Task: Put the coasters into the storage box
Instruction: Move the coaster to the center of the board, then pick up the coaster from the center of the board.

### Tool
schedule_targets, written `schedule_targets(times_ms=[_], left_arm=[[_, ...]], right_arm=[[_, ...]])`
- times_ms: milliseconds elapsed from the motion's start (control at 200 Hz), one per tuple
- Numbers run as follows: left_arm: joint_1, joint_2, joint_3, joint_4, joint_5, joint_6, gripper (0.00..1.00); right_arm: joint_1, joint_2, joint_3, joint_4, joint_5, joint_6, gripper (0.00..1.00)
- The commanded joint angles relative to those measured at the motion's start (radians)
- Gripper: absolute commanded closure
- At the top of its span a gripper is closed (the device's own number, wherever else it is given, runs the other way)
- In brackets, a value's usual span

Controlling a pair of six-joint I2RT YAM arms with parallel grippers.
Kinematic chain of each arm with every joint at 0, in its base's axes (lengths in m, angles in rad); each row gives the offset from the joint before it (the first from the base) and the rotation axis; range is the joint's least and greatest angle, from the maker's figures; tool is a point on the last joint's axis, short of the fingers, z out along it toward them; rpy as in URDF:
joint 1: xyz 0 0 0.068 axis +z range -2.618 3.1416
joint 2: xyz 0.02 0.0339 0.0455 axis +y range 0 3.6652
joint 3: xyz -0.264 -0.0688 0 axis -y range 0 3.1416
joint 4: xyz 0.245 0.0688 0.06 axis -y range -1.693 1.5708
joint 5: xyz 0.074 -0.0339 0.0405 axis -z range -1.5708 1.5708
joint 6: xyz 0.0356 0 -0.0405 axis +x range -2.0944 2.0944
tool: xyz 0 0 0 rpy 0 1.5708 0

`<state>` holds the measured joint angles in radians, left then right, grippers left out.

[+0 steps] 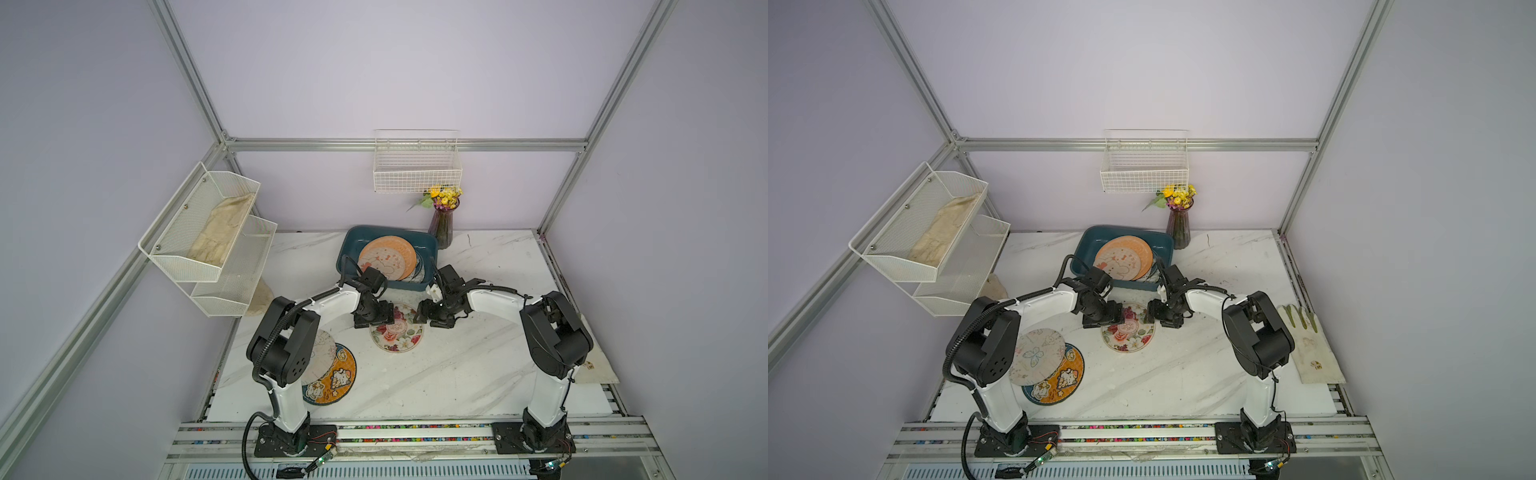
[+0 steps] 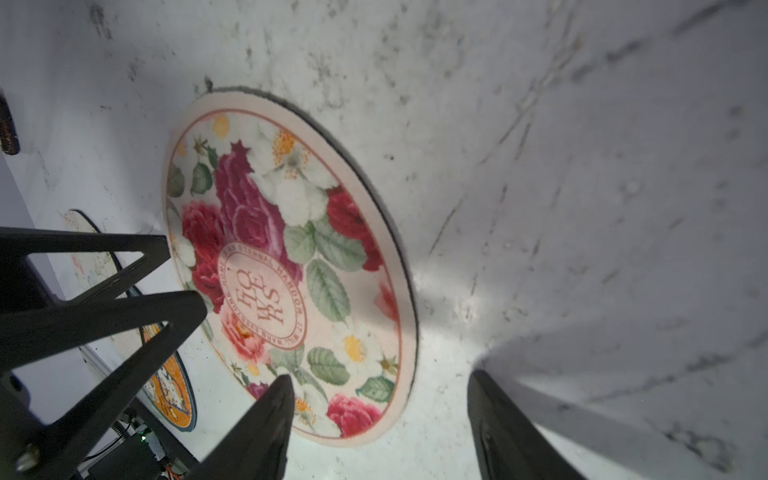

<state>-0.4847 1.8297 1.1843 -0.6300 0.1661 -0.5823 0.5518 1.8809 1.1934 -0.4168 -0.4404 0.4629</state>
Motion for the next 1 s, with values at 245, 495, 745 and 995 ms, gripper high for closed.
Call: schedule_targets(times_ms=[245,495,745,995], left_arm=[[-0.024,-0.007,-0.071,0.038,0.024,-0.021,0.21],[-0.032,-0.002,-0.084,0.063,0.035,-0.037,0.21],[-0.041,-0.001,-0.087,0.078,0.041,-0.053,0.21],[-0.044,-0.007,-0.088,0.092,0.048,-0.064,0.31]], right_arm=[[0.033,0.072,0.048,-0.048,0.016,-0.002,0.38],[0.052,0.086,0.043,-0.034,-0.007,0.011,0.39],[0.057,0.094,0.045,-0.025,-0.021,0.017,0.39],[0.059,0.095,0.04,-0.019,-0.026,0.019,0.39]])
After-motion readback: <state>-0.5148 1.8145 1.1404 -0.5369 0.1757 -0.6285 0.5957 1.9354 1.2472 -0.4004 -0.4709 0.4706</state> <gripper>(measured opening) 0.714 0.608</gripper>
